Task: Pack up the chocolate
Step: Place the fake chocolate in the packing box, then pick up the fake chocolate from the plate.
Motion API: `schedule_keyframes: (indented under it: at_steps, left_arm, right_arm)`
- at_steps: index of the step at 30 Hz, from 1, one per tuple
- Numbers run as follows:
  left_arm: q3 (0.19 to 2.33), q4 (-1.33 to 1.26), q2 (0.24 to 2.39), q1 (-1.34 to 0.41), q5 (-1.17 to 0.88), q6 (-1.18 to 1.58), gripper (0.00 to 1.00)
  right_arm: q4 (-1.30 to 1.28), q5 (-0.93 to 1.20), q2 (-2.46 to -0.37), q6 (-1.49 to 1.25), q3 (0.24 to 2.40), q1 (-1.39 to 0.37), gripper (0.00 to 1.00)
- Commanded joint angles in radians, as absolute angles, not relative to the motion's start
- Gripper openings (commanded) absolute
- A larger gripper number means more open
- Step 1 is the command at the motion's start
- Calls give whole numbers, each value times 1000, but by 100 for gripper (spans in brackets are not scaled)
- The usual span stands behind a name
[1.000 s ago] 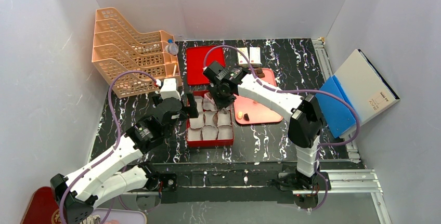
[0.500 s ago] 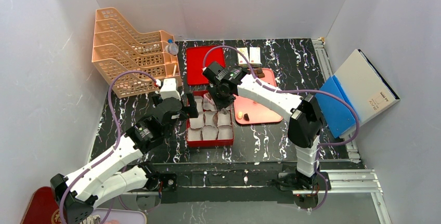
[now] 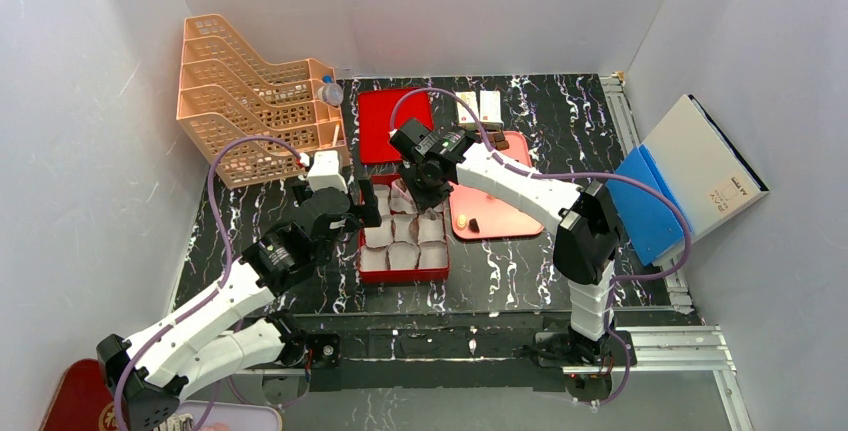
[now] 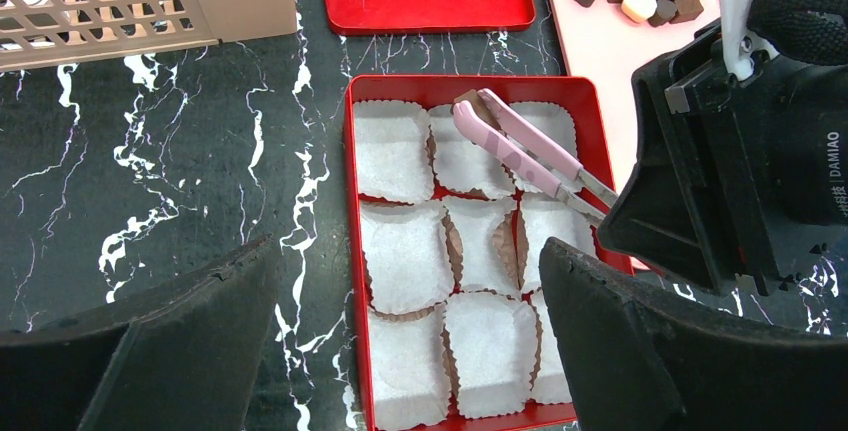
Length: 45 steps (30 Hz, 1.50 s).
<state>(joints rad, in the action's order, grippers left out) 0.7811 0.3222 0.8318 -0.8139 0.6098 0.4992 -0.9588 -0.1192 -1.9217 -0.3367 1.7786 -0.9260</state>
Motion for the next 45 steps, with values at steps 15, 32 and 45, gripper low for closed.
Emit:
schedule_keyframes:
  at_steps: [15,32,45]
  left_arm:
    - [809,346,825,-815,640,505,98]
    - [828,351,831,-817,638,504,98]
    - [878,363,864,-816,607,517,98]
  right_arm:
    - [-930,-108,-1913,-321,1810,-933,40]
    - [-913,-122,-1868,-323,1802,-933,4]
    - [-928,-167,-1720,-343,1787,-934,3]
